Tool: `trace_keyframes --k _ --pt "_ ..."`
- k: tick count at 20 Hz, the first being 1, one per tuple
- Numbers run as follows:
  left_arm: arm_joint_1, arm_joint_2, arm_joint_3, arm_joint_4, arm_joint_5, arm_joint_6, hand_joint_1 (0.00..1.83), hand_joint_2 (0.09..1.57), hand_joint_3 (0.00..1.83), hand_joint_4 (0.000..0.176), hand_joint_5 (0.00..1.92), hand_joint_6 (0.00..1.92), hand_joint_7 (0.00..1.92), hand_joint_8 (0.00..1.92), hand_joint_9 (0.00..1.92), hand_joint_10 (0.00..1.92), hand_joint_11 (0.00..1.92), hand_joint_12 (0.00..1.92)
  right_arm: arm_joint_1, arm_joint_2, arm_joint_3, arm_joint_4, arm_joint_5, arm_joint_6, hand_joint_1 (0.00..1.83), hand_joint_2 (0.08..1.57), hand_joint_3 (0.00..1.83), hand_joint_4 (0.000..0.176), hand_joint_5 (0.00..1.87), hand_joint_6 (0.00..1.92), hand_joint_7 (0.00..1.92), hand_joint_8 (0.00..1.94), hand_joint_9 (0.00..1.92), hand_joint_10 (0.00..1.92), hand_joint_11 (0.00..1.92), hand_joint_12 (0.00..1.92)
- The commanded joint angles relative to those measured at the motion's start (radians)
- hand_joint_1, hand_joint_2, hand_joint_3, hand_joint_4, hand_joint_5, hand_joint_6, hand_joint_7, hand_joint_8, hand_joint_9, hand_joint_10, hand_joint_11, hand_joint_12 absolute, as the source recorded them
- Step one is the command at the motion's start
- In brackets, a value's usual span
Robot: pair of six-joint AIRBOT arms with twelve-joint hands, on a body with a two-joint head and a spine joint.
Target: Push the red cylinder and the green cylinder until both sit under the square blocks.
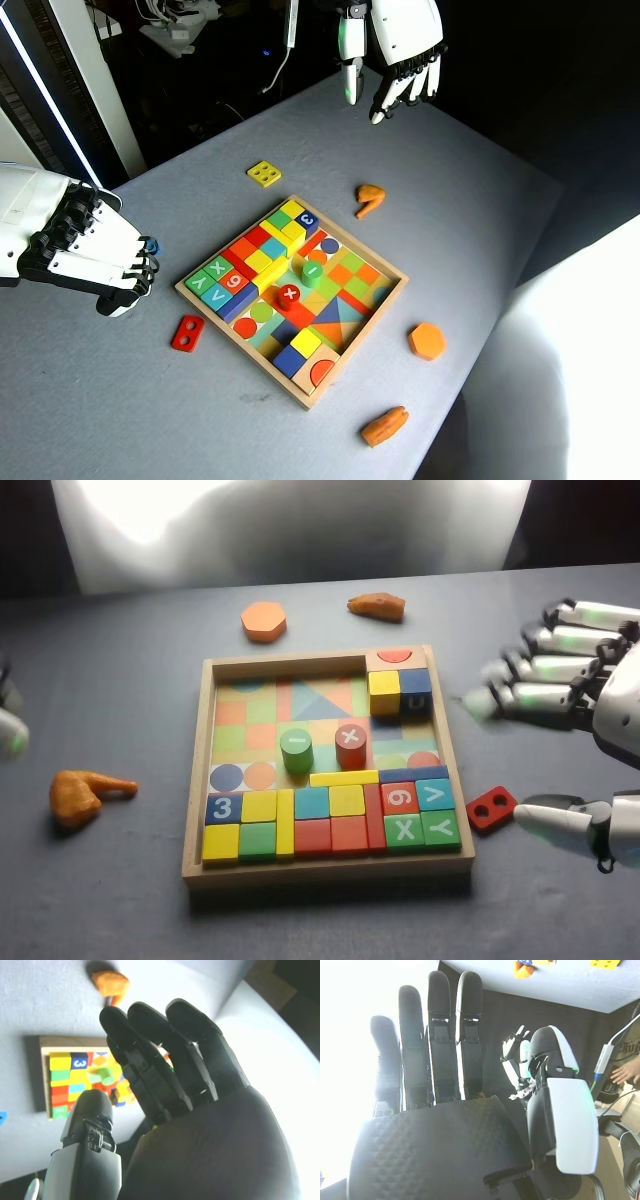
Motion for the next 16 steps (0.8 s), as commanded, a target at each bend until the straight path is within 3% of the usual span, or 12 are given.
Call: trace_keyframes --k 1,5,7,8,10,11,13,14,16 --pt "-0.008 0.008 0.0 0.037 -0.064 0.001 0.0 1.3 0.0 0.061 0.23 0.02 0.28 0.0 0.35 0.06 0.0 1.1 0.01 0.007 -0.003 -0.002 0.121 -0.008 0.0 1.2 0.04 0.0 0.1 0.09 0.15 0.01 0.03 0.28 0.0 0.94" --pt "-0.008 0.008 0.0 0.037 -0.064 0.001 0.15 1.31 0.0 0.076 0.2 0.0 0.26 0.01 0.33 0.03 0.0 1.04 0.009 0.007 -0.003 0.007 0.109 -0.051 0.0 1.19 0.01 0.0 0.11 0.05 0.16 0.0 0.02 0.27 0.0 0.88" --pt "-0.008 0.008 0.0 0.037 -0.064 0.001 0.04 1.33 0.0 0.055 0.2 0.0 0.25 0.0 0.31 0.01 0.0 1.01 0.009 -0.007 -0.002 0.111 0.093 -0.162 0.0 1.19 0.0 0.0 0.11 0.03 0.12 0.0 0.02 0.25 0.0 0.73" --pt "-0.008 0.008 0.0 0.037 -0.064 0.001 0.02 1.33 0.0 0.053 0.21 0.0 0.24 0.0 0.31 0.01 0.0 0.99 0.009 -0.023 -0.001 0.18 0.094 -0.262 0.0 1.19 0.0 0.0 0.13 0.03 0.12 0.0 0.02 0.24 0.0 0.67" --pt "-0.008 0.008 0.0 0.037 -0.064 0.001 0.02 1.33 0.0 0.055 0.2 0.0 0.24 0.0 0.31 0.01 0.0 1.01 0.01 -0.05 0.014 0.193 0.084 -0.285 0.0 1.19 0.0 0.0 0.14 0.02 0.12 0.0 0.02 0.23 0.0 0.61" --pt "-0.008 0.008 -0.001 0.037 -0.064 0.001 0.03 1.33 0.0 0.059 0.21 0.0 0.24 0.0 0.32 0.01 0.0 1.01 0.013 -0.074 0.031 0.194 0.062 -0.287 0.0 1.19 0.0 0.0 0.16 0.03 0.13 0.0 0.03 0.23 0.0 0.63" --pt "-0.008 0.008 -0.001 0.037 -0.064 0.001 0.01 1.31 0.0 0.05 0.23 0.01 0.26 0.01 0.34 0.02 0.0 1.05 0.017 -0.118 0.061 0.213 0.039 -0.29 0.0 1.21 0.0 0.0 0.27 0.05 0.15 0.0 0.01 0.2 0.0 0.76" --pt "-0.008 0.008 0.0 0.037 -0.064 0.001 0.04 1.31 0.0 0.05 0.24 0.01 0.28 0.01 0.36 0.02 0.0 1.08 0.018 -0.151 0.08 0.248 0.024 -0.328 0.0 1.22 0.01 0.0 0.42 0.11 0.18 0.01 0.02 0.2 0.0 0.77" --pt "-0.008 0.008 0.0 0.037 -0.064 0.001 0.08 1.32 0.0 0.039 0.24 0.01 0.28 0.0 0.33 0.0 0.0 1.06 0.038 -0.218 0.116 0.36 0.008 -0.434 0.0 1.24 0.0 0.0 0.54 0.1 0.19 0.0 0.01 0.15 0.0 0.42"
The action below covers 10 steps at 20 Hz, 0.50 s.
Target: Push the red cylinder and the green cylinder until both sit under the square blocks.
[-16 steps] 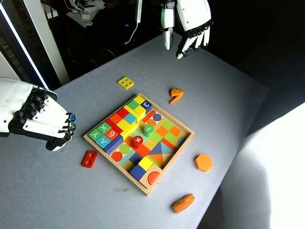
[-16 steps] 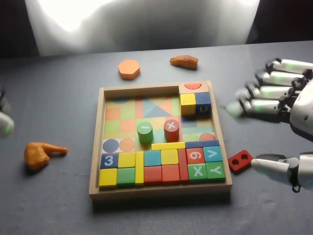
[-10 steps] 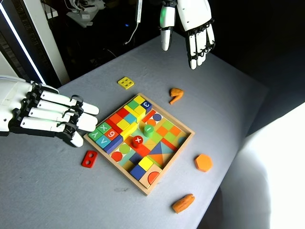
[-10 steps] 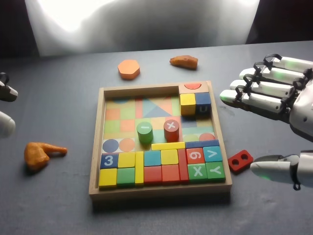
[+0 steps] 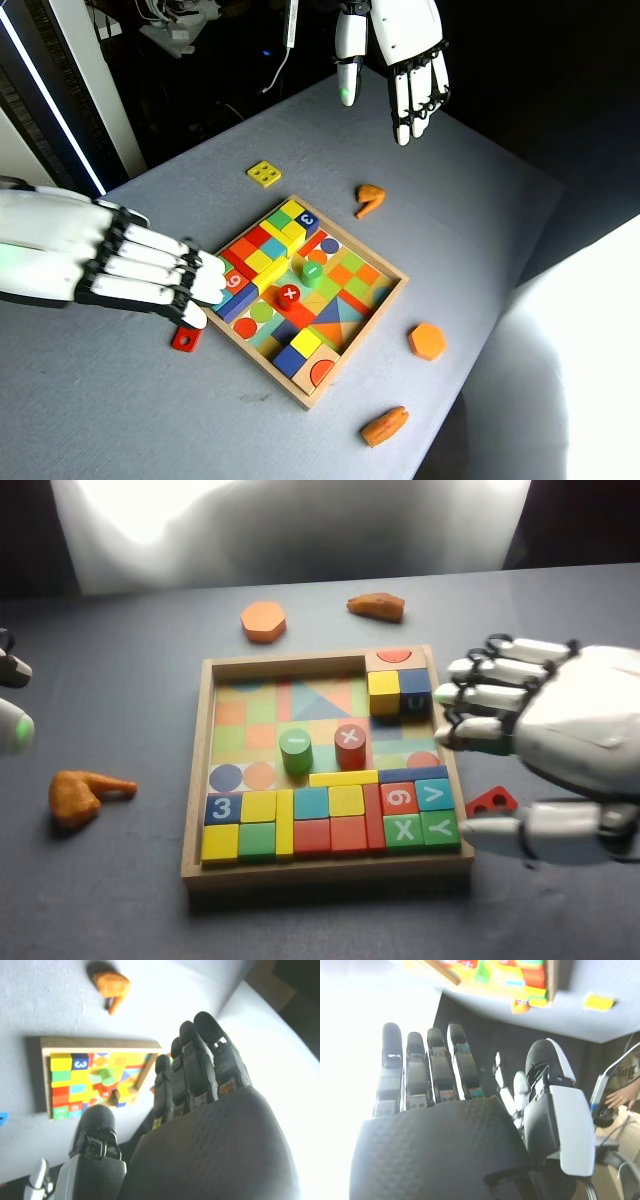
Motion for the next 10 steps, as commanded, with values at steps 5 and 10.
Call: trace_keyframes --k 5,10 --pt "-0.008 0.008 -0.001 0.036 -0.06 0.001 0.03 1.33 0.0 0.042 0.22 0.0 0.27 0.0 0.32 0.0 0.0 1.03 0.081 -0.133 0.083 0.126 0.097 -0.134 0.0 1.25 0.0 0.0 0.77 0.07 0.11 0.0 0.0 0.0 0.0 0.0" --pt "-0.008 0.008 -0.002 0.036 -0.06 0.001 0.02 1.33 0.0 0.034 0.23 0.01 0.27 0.0 0.32 0.0 0.0 1.02 0.117 -0.232 0.156 0.251 0.089 -0.204 0.02 1.25 0.0 0.0 0.84 0.04 0.16 0.0 0.0 0.0 0.0 0.0"
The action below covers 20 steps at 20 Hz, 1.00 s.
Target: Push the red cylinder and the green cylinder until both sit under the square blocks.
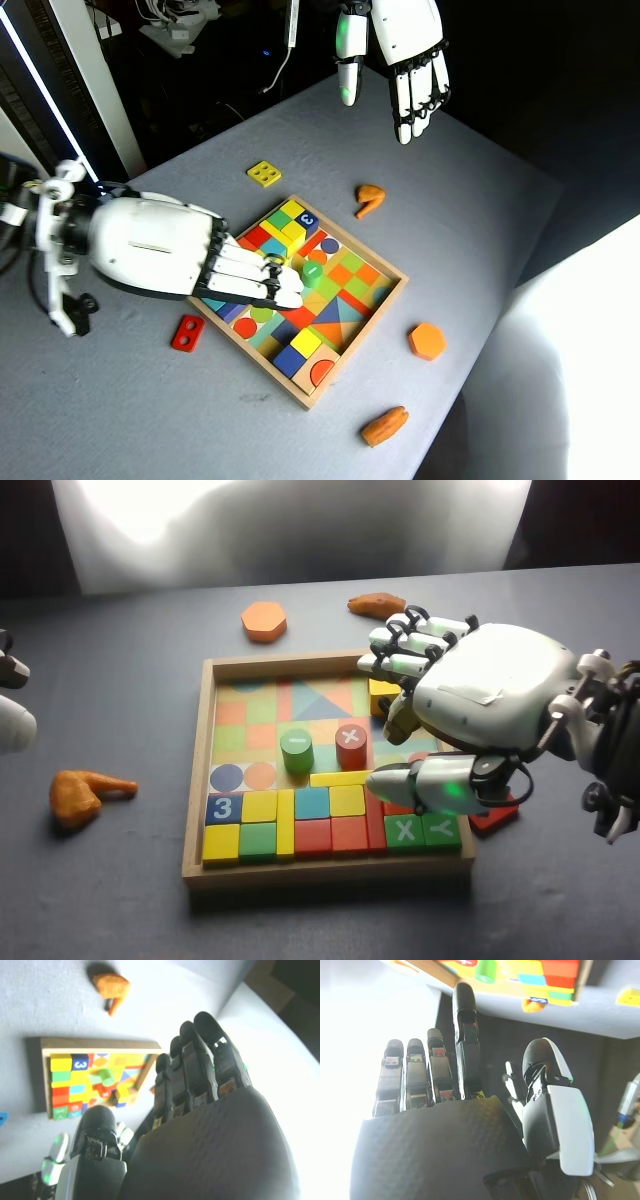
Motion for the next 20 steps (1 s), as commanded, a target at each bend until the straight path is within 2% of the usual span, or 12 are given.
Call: trace_keyframes --k 1,3,7,9,15,20 --pt "-0.008 0.008 -0.002 0.034 -0.061 0.001 0.04 1.33 0.0 0.036 0.24 0.01 0.28 0.0 0.33 0.01 0.0 1.02 0.023 -0.001 0.004 -0.025 0.087 -0.002 0.01 1.25 0.0 0.0 0.85 0.04 0.16 0.0 0.0 0.0 0.0 0.0" --pt "-0.008 0.008 -0.003 0.034 -0.061 0.001 0.04 1.33 0.0 0.037 0.24 0.0 0.29 0.01 0.35 0.01 0.0 1.08 0.04 -0.038 0.037 -0.009 0.087 -0.001 0.0 1.25 0.0 0.0 0.86 0.04 0.18 0.01 0.0 0.0 0.0 0.0" --pt "-0.007 0.008 -0.004 0.034 -0.061 0.001 0.07 1.33 0.0 0.032 0.24 0.01 0.29 0.0 0.35 0.01 0.0 1.07 0.075 -0.089 0.097 0.034 0.078 0.02 0.0 1.24 0.0 0.0 0.84 0.03 0.21 0.02 0.01 0.01 0.0 0.0" --pt "-0.007 0.008 -0.004 0.034 -0.059 0.001 0.07 1.33 0.0 0.038 0.25 0.01 0.29 0.0 0.35 0.01 0.0 1.07 0.085 -0.111 0.124 0.059 0.053 0.02 0.0 1.24 0.0 0.0 0.84 0.03 0.22 0.02 0.0 0.0 0.0 0.0" --pt "-0.007 0.008 -0.005 0.034 -0.057 0.001 0.03 1.34 0.0 0.041 0.24 0.0 0.28 0.0 0.34 0.0 0.0 1.05 0.075 -0.132 0.137 0.059 0.007 0.021 0.0 1.25 0.0 0.0 0.82 0.01 0.19 0.01 0.01 0.0 0.0 0.0" --pt "-0.007 0.008 -0.005 0.034 -0.057 0.001 0.07 1.34 0.0 0.031 0.27 0.01 0.31 0.0 0.38 0.01 0.0 1.11 0.061 -0.136 0.138 0.059 0.014 0.016 0.0 1.23 0.0 0.0 0.83 0.02 0.22 0.01 0.02 0.01 0.0 0.0"
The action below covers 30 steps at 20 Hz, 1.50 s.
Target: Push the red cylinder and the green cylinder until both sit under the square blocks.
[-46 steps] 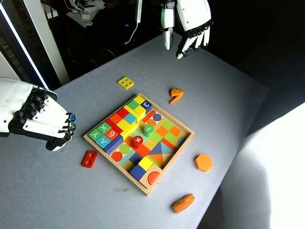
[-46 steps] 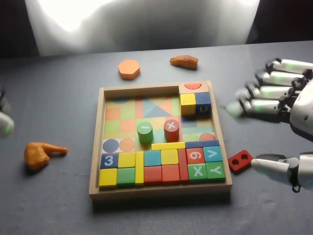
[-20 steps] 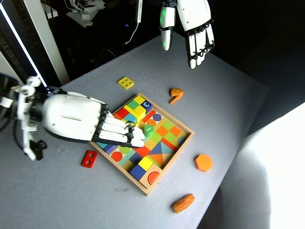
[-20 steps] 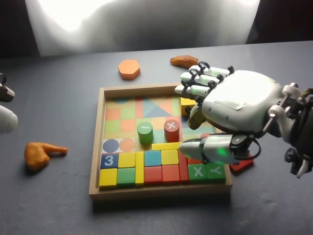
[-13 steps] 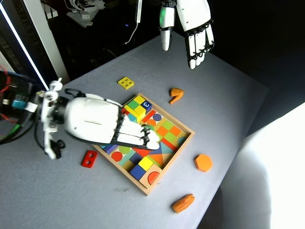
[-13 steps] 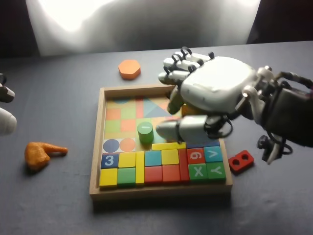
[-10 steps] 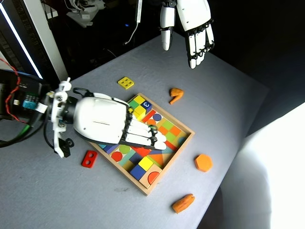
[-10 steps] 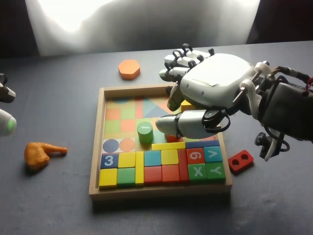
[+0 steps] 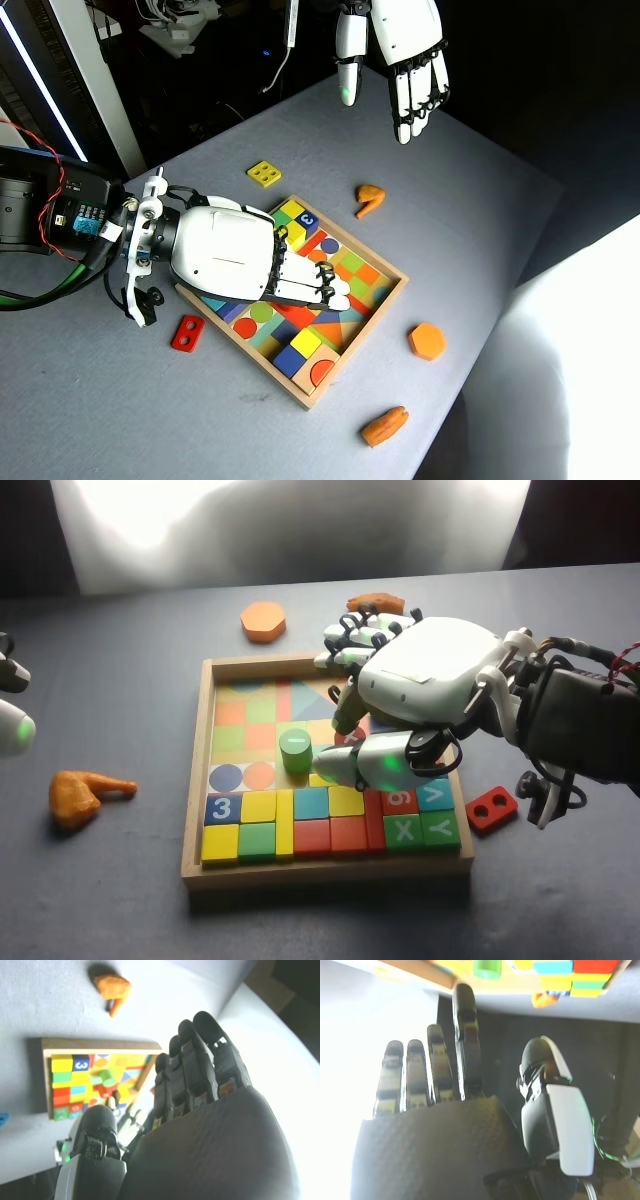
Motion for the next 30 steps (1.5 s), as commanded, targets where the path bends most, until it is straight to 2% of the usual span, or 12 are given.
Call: trace_keyframes --k 1,3,7,9,15,17,19,21,26,30 --pt "-0.007 0.008 -0.002 0.036 -0.06 0.001 0.08 1.33 0.0 0.031 0.27 0.01 0.31 0.01 0.38 0.01 0.0 1.12 0.003 0.006 -0.001 -0.023 0.082 0.002 0.0 1.24 0.0 0.0 0.82 0.01 0.22 0.01 0.01 0.0 0.0 0.0" --pt "-0.007 0.008 -0.002 0.036 -0.06 0.001 0.05 1.33 0.0 0.04 0.28 0.01 0.31 0.0 0.38 0.01 0.0 1.12 -0.006 0.003 0.003 -0.023 0.083 0.002 0.0 1.24 0.0 0.0 0.82 0.01 0.21 0.01 0.01 0.01 0.0 0.0" --pt "-0.007 0.008 -0.002 0.036 -0.061 0.001 0.03 1.33 0.0 0.044 0.27 0.0 0.32 0.0 0.39 0.01 0.0 1.08 -0.018 -0.001 0.02 -0.023 0.09 0.014 0.0 1.24 0.0 0.0 0.82 0.01 0.21 0.0 0.01 0.0 0.0 0.0" --pt "-0.007 0.008 -0.002 0.036 -0.06 0.001 0.02 1.34 0.0 0.035 0.26 0.0 0.31 0.0 0.38 0.0 0.0 1.08 -0.019 -0.002 0.026 -0.023 0.087 0.027 0.0 1.24 0.0 0.0 0.83 0.01 0.22 0.01 0.02 0.01 0.0 0.0" --pt "-0.007 0.008 -0.004 0.036 -0.059 0.001 0.05 1.33 0.0 0.038 0.26 0.0 0.29 0.0 0.38 0.0 0.0 1.1 -0.029 0.015 0.024 -0.023 0.057 0.026 0.0 1.24 0.0 0.0 0.81 0.0 0.21 0.0 0.01 0.0 0.0 0.0" --pt "-0.007 0.008 -0.004 0.036 -0.058 0.001 0.05 1.33 0.0 0.035 0.26 0.0 0.29 0.0 0.37 0.0 0.0 1.09 -0.03 0.033 0.018 -0.023 0.046 0.027 0.0 1.24 0.0 0.0 0.82 0.01 0.21 0.0 0.01 0.0 0.0 0.0" --pt "-0.007 0.008 -0.004 0.036 -0.057 0.001 0.01 1.33 0.0 0.04 0.26 0.0 0.3 0.0 0.37 0.0 0.0 1.08 -0.032 0.065 0.001 -0.022 0.026 0.027 0.0 1.24 0.0 0.0 0.82 0.01 0.21 0.0 0.01 0.0 0.0 0.0" --pt "-0.007 0.008 -0.004 0.036 -0.057 0.001 0.04 1.34 0.0 0.033 0.27 0.01 0.31 0.0 0.38 0.0 0.0 1.1 -0.04 0.086 -0.012 -0.022 0.008 0.034 0.0 1.24 0.0 0.0 0.82 0.01 0.22 0.01 0.02 0.01 0.0 0.0" --pt "-0.007 0.008 -0.003 0.036 -0.057 0.001 0.04 1.34 0.0 0.032 0.27 0.0 0.3 0.0 0.38 0.0 0.0 1.1 -0.045 0.149 -0.056 -0.023 -0.025 0.036 0.0 1.24 0.0 0.0 0.83 0.01 0.22 0.0 0.03 0.01 0.0 0.0" --pt "-0.007 0.008 -0.003 0.036 -0.057 0.001 0.02 1.34 0.0 0.039 0.27 0.0 0.3 0.0 0.37 0.0 0.0 1.09 -0.053 0.19 -0.084 -0.023 -0.038 0.019 0.0 1.24 0.0 0.0 0.84 0.01 0.23 0.01 0.04 0.02 0.0 0.0"
